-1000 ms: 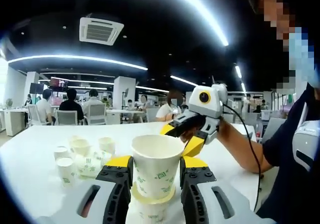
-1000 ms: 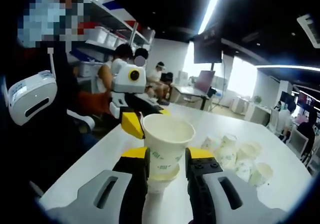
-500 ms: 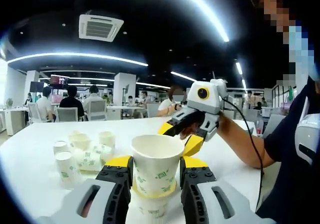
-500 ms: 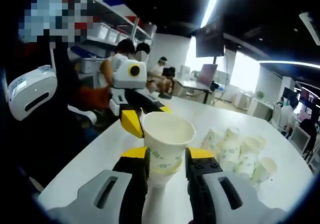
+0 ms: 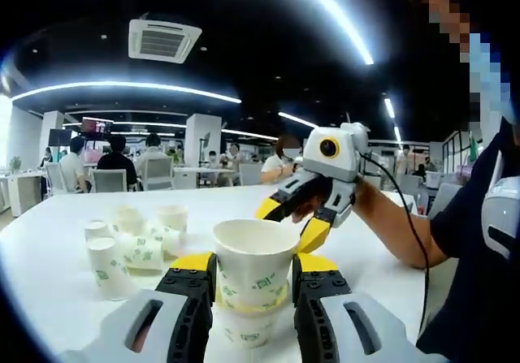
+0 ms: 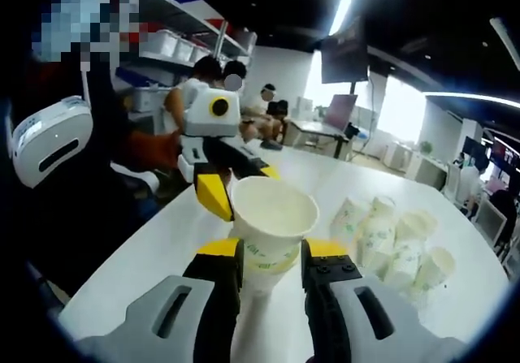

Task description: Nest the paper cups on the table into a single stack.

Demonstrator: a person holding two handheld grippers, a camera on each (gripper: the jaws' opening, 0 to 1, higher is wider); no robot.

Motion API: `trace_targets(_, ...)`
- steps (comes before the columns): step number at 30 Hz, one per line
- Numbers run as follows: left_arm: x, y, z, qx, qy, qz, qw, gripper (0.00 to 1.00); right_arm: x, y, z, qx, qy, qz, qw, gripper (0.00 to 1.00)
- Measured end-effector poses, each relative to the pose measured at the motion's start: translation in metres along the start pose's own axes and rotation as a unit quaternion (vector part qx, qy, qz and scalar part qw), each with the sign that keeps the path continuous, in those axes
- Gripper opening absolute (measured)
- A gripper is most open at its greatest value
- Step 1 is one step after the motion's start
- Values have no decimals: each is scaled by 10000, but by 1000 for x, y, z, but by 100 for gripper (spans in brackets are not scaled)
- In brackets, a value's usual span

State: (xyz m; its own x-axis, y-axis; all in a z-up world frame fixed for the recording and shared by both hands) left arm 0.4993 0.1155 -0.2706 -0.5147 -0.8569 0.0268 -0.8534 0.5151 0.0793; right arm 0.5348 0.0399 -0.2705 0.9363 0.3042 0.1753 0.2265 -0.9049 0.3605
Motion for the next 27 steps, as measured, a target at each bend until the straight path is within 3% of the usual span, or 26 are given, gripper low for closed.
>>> trace_targets(27,-2,1,18,-250,28,16,9997,40,-1,-8,18,-346,27,-87,9994,30)
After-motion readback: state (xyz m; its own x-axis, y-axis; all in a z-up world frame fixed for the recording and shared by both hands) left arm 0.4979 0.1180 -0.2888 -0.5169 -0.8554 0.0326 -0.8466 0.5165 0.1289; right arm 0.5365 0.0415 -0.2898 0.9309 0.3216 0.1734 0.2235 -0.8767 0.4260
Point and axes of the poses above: the point that each gripper's makers call its tool centre point, and the gripper's own axes: y roughly backward along the fingers, x roughly to its right, z roughly out of its underside, the point moved 3 cm from there along y, roughly backward along the fingers, and after that the axes turned 3 degrees about -z, right-handed, at the moved point
